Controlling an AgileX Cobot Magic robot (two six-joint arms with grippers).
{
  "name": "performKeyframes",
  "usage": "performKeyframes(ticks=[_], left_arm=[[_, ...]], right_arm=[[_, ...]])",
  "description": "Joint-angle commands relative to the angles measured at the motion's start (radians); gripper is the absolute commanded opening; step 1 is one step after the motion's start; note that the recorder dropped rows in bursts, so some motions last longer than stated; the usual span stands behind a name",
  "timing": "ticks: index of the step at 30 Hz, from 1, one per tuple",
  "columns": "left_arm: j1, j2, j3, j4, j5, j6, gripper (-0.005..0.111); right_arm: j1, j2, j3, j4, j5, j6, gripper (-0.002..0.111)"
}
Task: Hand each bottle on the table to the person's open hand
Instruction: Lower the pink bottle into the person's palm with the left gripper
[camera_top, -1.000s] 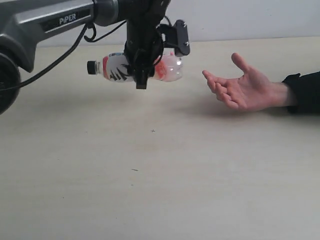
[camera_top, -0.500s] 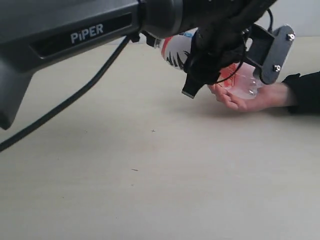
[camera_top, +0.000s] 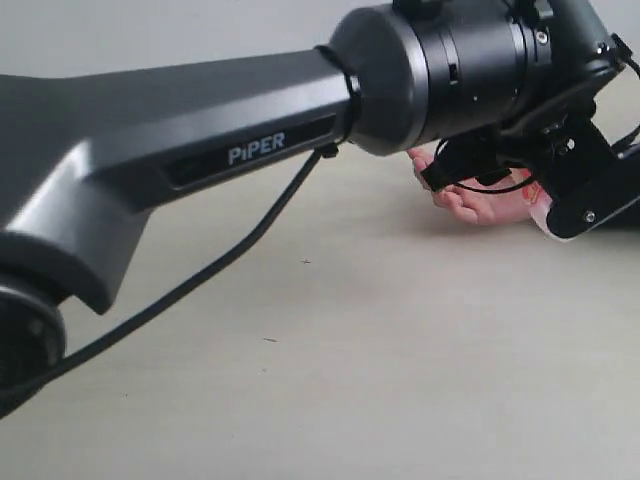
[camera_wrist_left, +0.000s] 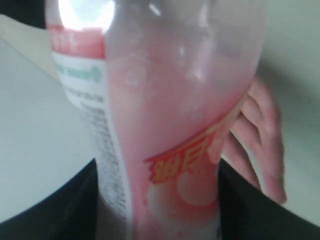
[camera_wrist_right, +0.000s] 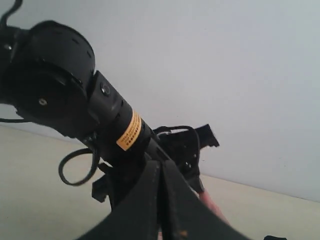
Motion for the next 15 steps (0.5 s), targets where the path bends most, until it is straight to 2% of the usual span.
performKeyframes(ticks=[1,8,15], left_arm=[[0.007,0.049,-0.001,-0.010,-0.133,0.121,0.001],[0.065,0.118,-0.001,-0.002,-0.186,0.189,0.001],[0.067,0.159,-0.001,-0.006,-0.237,0.190,0.001]], right_arm=[[0.000,-0.005,0.003,0.000,-0.005,0.001,0.000],[0.000,-0.005,0.003,0.000,-0.005,0.001,0.000],[0.000,-0.005,0.003,0.000,-0.005,0.001,0.000]])
